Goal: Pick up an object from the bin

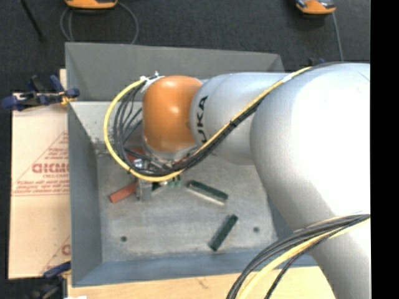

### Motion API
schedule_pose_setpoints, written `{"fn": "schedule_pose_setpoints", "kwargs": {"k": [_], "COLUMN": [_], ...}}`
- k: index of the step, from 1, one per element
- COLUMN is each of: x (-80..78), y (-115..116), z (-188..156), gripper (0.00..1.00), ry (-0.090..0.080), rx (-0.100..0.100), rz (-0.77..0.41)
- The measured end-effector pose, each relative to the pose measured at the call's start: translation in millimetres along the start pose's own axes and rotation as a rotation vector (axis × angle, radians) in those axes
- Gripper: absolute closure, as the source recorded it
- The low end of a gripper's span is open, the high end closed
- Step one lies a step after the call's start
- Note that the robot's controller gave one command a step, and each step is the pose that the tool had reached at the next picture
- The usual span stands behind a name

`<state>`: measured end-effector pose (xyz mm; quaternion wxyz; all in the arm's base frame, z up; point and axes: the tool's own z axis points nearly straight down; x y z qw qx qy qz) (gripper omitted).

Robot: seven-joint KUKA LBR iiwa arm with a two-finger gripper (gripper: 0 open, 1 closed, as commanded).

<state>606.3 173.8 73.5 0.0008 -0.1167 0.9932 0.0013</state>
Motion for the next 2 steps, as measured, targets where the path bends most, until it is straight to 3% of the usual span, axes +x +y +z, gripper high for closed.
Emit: {"fn": "schedule_pose_setpoints", "kwargs": {"k": [1, 2], "x": [-47.6, -57.8], "y": [52, 38], "z": [-82, -172], "gripper": [1.00, 1.00], "ry": [-0.010, -0.013], "rx": [0.002, 0.005], "rz": [-0.290, -0.274]}}
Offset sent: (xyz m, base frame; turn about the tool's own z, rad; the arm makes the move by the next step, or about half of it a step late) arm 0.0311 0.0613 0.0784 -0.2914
